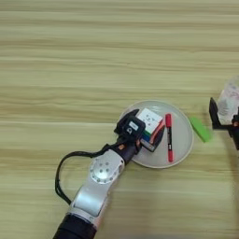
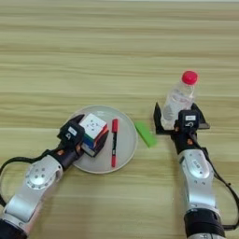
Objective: Move the objects on the table
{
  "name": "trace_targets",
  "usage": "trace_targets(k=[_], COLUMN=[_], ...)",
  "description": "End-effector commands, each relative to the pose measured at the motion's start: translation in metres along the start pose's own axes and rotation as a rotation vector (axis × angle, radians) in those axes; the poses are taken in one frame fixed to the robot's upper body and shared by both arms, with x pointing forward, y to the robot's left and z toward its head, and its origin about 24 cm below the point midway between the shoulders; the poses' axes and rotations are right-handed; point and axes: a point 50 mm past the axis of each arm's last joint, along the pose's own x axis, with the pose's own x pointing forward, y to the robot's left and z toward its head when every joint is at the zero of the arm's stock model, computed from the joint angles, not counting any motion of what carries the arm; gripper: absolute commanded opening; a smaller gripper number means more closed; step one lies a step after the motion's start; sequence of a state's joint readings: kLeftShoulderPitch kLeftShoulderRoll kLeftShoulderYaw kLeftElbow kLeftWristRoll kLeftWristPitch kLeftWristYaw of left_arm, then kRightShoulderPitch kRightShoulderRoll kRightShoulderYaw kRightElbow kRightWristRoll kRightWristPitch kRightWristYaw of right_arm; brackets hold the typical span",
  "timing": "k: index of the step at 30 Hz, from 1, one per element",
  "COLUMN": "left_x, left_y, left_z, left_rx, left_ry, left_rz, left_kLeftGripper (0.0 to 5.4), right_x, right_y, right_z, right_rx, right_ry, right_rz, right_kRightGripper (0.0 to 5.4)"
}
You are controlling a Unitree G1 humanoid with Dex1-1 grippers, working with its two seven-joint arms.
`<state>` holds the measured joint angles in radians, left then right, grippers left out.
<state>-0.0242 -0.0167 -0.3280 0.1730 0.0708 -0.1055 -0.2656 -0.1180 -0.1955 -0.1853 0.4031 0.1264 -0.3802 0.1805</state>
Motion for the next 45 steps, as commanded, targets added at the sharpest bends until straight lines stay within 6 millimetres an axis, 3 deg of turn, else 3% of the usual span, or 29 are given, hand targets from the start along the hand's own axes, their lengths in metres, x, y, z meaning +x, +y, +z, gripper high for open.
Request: trace_targets(k=[1, 3, 20, 27, 36, 45], left_x=[0.002, 0.002, -0.005, -0.008, -0.021, -0.017], left_y=[0.004, 0.006, 0.02, 0.039, 0.084, 0.08], left_z=[0.006, 0.009, 0.038, 0.038, 0.031, 0.027], left_rx=[0.002, -0.004, -0.082, -0.075, -0.025, -0.018], left_ry=[-0.043, -0.066, -0.271, -0.277, -0.239, -0.219], left_rz=[0.03, 0.049, 0.135, 0.255, 0.58, 0.57], left_kLeftGripper=[5.14, 5.35, 5.35, 5.35, 5.35, 5.35], right_x=[0.001, 0.001, 0.0, 0.0, 0.0, 0.003], right_y=[-0.001, -0.001, -0.001, -0.001, -0.002, -0.004], right_z=[0.0, 0.0, 0.0, 0.0, 0.0, 0.001], right_rx=[-0.005, -0.005, -0.008, -0.007, -0.009, -0.008], right_ry=[0.004, 0.004, 0.002, 0.003, 0.003, 0.005], right_rz=[-0.001, -0.001, 0.0, 0.0, -0.001, -0.011], right_kRightGripper=[5.4, 5.4, 5.4, 5.4, 5.4, 5.4])
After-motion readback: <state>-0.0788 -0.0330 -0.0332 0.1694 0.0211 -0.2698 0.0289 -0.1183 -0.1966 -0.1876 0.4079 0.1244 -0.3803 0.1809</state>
